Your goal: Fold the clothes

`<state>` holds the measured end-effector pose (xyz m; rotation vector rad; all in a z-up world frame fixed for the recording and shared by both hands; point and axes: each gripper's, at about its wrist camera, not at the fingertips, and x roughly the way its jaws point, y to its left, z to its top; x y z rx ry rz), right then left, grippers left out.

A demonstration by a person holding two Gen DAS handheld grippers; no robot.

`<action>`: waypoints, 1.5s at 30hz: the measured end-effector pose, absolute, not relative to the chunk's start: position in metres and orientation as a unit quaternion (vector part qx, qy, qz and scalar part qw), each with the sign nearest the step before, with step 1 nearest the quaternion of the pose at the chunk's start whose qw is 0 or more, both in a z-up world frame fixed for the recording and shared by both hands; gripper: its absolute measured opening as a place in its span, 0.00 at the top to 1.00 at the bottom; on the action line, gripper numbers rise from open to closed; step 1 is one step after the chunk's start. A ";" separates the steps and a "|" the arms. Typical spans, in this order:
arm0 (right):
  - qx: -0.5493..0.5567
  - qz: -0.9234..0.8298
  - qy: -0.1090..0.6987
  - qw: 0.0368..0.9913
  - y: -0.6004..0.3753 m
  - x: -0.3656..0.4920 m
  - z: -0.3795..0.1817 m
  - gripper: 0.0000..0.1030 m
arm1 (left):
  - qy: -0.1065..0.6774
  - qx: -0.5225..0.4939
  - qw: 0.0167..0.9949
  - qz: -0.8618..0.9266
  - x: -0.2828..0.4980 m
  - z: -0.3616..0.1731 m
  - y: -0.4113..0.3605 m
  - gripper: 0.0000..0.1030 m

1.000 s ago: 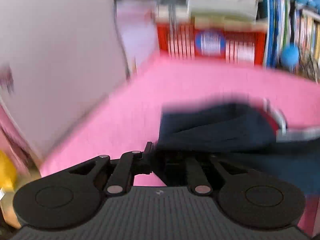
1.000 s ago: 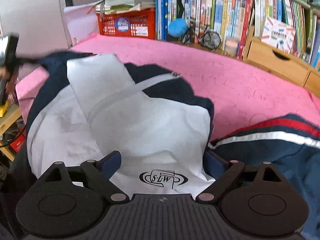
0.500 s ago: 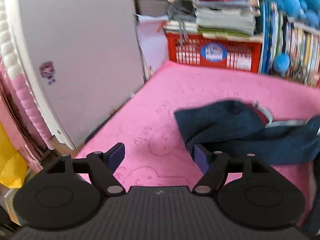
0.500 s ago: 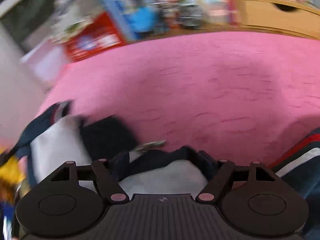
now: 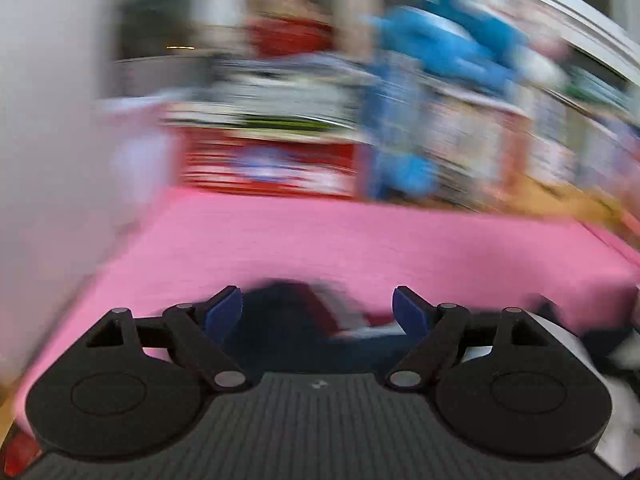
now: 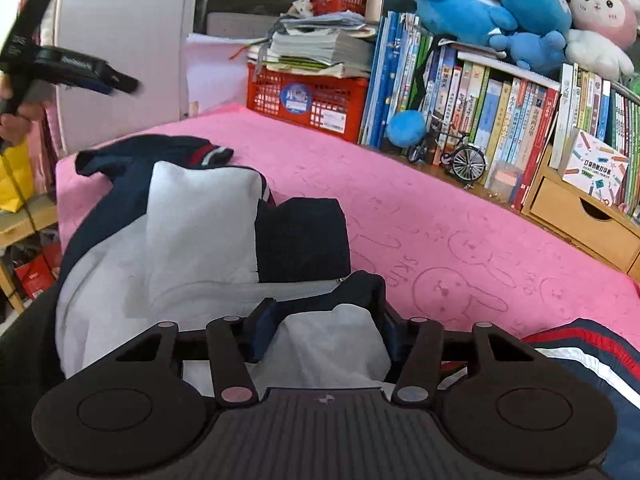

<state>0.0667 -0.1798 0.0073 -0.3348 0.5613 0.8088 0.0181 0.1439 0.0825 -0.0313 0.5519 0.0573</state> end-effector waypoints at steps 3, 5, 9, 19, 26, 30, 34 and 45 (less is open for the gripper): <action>-0.147 0.403 0.267 0.863 -0.192 0.061 0.007 0.49 | 0.273 0.073 0.955 -0.093 0.036 0.079 0.094 0.06; -0.147 0.413 0.265 0.859 -0.200 0.054 0.007 0.48 | 0.260 0.135 0.945 -0.147 0.048 0.074 0.067 0.04; -0.155 0.430 0.255 0.852 -0.208 0.035 0.005 0.45 | 0.274 0.178 0.923 -0.205 0.081 0.056 0.039 0.00; -0.220 0.306 0.287 0.881 -0.257 0.034 -0.004 0.07 | 0.380 0.198 0.858 -0.284 0.075 -0.003 0.043 0.03; -0.016 0.255 0.286 0.924 -0.323 0.065 0.037 0.04 | 0.350 0.205 0.866 -0.293 0.062 0.007 0.042 0.06; 0.042 0.360 0.286 0.887 -0.288 0.079 0.053 0.03 | 0.340 0.194 0.863 -0.320 0.058 0.013 0.038 0.06; -0.005 0.365 0.399 0.841 -0.218 0.095 0.028 0.24 | 0.341 0.203 0.861 -0.317 0.051 0.010 0.036 0.06; -0.153 0.319 0.109 0.929 -0.176 0.048 0.072 0.80 | 0.326 0.174 0.898 -0.238 0.063 0.013 0.054 0.05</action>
